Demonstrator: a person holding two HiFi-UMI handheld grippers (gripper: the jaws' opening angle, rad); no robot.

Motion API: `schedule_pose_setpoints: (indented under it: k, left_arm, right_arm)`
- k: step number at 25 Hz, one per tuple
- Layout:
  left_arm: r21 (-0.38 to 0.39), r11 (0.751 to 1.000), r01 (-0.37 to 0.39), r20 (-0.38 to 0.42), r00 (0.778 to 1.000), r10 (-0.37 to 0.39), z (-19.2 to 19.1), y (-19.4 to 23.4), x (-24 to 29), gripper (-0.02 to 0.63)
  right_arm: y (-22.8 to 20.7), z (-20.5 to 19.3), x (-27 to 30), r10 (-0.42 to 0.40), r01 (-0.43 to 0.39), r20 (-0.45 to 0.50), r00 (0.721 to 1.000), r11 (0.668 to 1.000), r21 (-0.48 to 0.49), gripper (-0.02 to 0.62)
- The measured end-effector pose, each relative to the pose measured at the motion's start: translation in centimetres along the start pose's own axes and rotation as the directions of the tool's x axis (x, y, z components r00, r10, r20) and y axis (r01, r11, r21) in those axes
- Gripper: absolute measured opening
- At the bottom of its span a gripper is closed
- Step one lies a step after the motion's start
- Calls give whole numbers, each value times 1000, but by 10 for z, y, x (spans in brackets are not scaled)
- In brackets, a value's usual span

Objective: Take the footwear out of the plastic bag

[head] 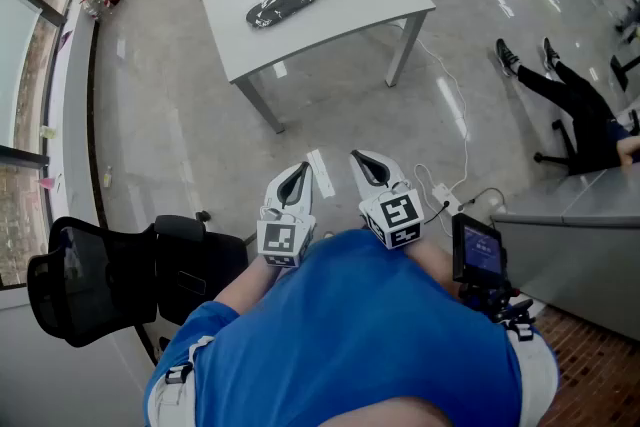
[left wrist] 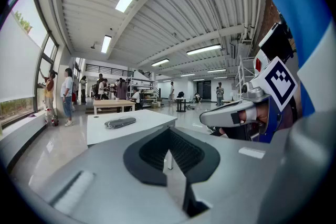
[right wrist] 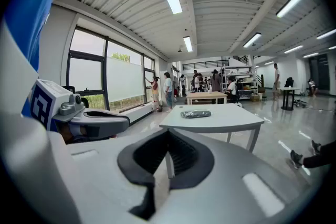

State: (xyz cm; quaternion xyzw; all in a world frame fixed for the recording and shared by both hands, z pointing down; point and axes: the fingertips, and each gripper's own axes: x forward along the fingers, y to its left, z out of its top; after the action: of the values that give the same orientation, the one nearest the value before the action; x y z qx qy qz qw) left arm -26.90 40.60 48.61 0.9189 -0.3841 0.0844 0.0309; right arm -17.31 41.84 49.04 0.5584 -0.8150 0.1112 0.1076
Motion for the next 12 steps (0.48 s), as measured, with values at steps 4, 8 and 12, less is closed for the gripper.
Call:
schedule_pose_setpoints:
  k: [4,8,12]
  left_arm:
    - [8,1000,-11,-3,1000,11,9,1,40,6]
    - [19,1000,-19,1,1000,19,25,-4,86,6]
    - [24,999,-34,14,999,33,47,-11,133,6]
  right_arm:
    - [-37,10,17,11,-11,6,1000,1000,3,3]
    - [-78,22,33,34,-34,10,999,999,0,3]
    - [-121,37,46,56,-56,16,998,998,-1,3]
